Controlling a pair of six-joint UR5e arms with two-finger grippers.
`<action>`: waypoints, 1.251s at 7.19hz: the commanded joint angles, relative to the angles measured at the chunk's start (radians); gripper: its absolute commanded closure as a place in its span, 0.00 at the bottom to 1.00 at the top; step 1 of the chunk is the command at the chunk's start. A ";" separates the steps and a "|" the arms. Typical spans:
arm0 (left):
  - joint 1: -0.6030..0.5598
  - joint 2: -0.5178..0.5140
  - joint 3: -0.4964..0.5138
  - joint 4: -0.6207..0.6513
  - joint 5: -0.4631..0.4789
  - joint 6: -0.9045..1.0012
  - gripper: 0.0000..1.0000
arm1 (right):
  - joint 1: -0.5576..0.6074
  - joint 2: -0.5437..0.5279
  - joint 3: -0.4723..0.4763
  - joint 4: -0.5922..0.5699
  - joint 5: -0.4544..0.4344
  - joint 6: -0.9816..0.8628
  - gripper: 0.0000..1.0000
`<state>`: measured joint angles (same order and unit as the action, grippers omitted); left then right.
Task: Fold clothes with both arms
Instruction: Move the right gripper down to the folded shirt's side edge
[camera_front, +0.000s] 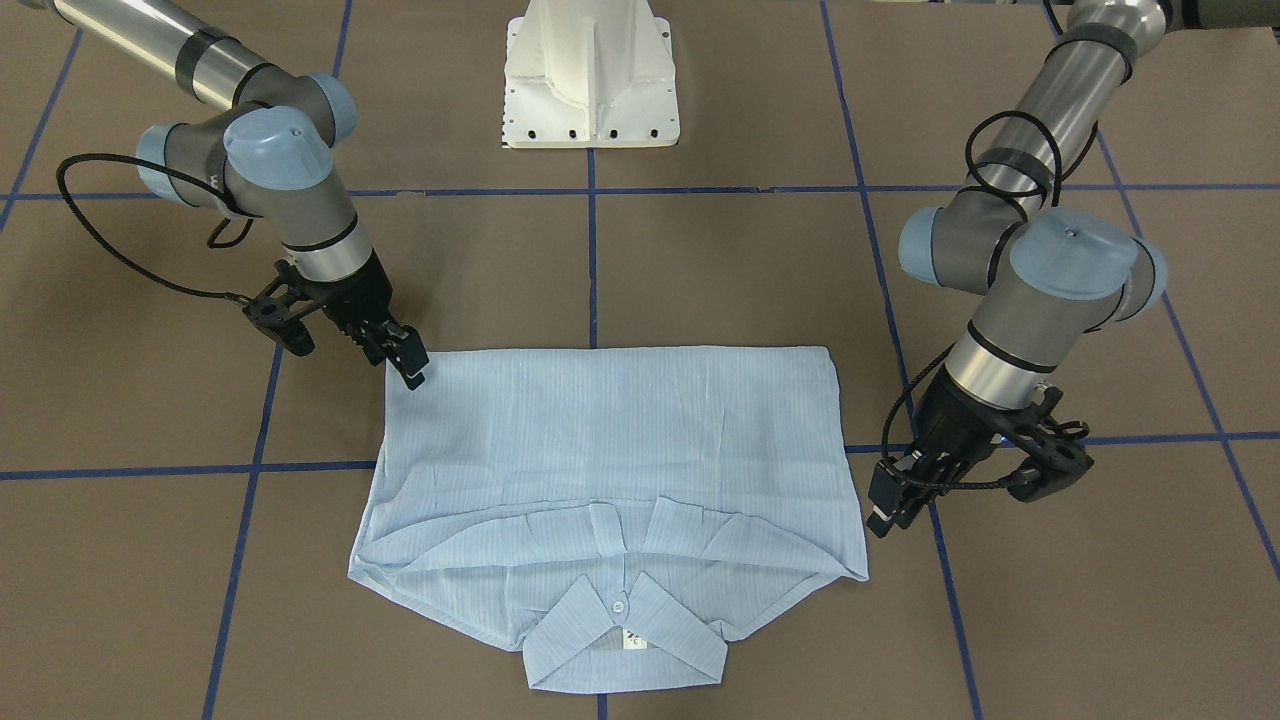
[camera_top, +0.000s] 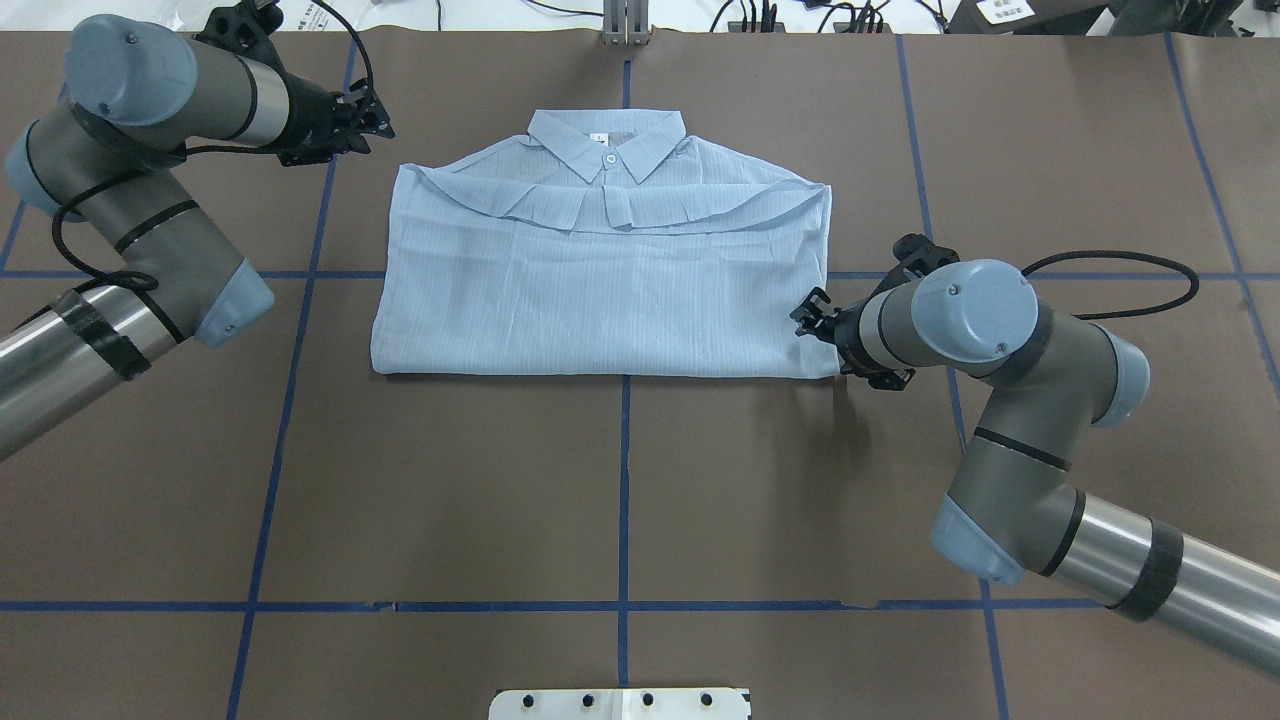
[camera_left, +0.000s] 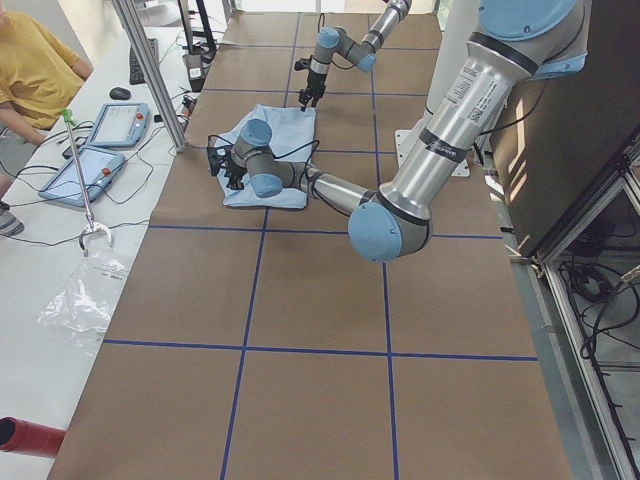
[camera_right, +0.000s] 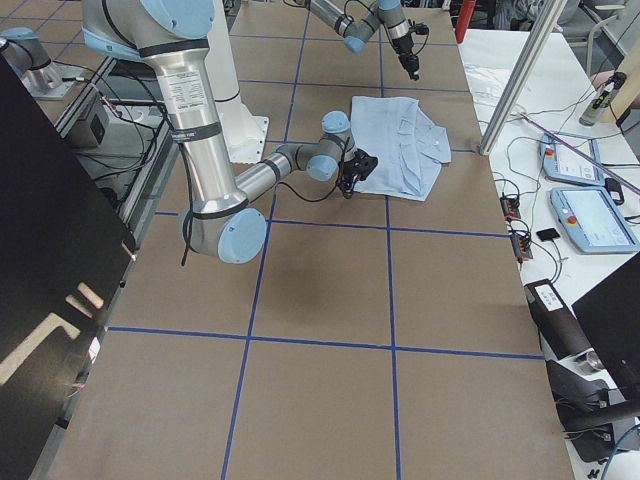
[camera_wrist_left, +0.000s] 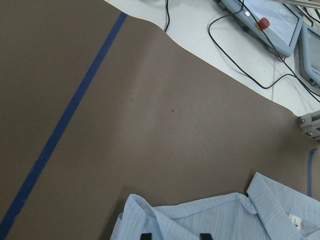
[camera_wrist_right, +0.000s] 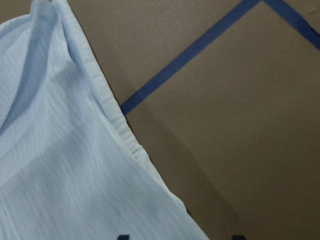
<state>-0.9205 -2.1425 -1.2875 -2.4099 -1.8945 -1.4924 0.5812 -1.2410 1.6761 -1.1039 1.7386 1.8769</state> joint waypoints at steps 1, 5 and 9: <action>0.002 0.001 0.000 0.000 0.000 -0.002 0.57 | -0.009 -0.041 0.039 -0.001 -0.002 0.001 0.27; 0.002 0.001 0.005 0.000 0.000 0.001 0.57 | -0.029 -0.071 0.065 -0.002 -0.005 0.007 0.51; 0.002 0.007 0.005 0.000 0.011 0.001 0.57 | -0.040 -0.052 0.051 -0.004 -0.007 0.010 0.52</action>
<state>-0.9189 -2.1383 -1.2825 -2.4099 -1.8909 -1.4911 0.5434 -1.2957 1.7299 -1.1081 1.7330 1.8862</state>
